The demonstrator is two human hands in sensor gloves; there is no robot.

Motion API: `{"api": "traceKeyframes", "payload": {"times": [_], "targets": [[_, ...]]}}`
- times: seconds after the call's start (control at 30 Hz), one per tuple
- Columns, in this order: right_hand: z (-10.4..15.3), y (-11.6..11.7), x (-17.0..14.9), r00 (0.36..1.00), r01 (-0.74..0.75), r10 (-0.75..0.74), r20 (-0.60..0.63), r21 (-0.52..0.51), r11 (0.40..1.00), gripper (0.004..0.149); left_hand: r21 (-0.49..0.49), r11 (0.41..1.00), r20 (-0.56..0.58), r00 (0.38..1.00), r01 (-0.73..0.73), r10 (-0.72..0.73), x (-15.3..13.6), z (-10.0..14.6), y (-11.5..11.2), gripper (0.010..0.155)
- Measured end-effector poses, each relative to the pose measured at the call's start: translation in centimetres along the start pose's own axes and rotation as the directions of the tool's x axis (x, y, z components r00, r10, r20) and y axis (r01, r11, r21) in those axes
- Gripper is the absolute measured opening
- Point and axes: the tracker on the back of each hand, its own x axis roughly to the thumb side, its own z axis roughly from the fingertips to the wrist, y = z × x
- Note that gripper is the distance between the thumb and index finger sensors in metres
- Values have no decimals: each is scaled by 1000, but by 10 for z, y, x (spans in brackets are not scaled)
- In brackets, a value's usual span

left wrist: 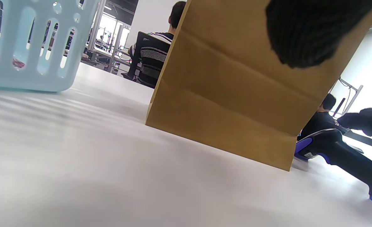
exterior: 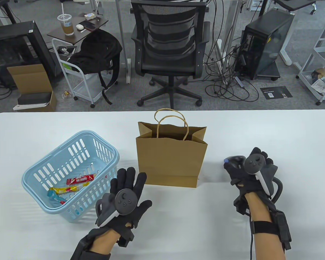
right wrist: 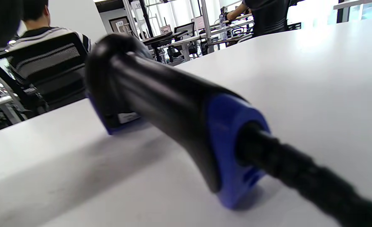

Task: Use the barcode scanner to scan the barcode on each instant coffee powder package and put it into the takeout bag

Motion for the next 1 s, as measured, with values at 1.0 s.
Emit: {"api": "traceKeyframes", "payload": {"times": [1.0], "targets": [[-50,38,3,973,166,-135,-186,163,973,87,-28,1000,4,1000,2,-2,2,-1,-2,94]]}}
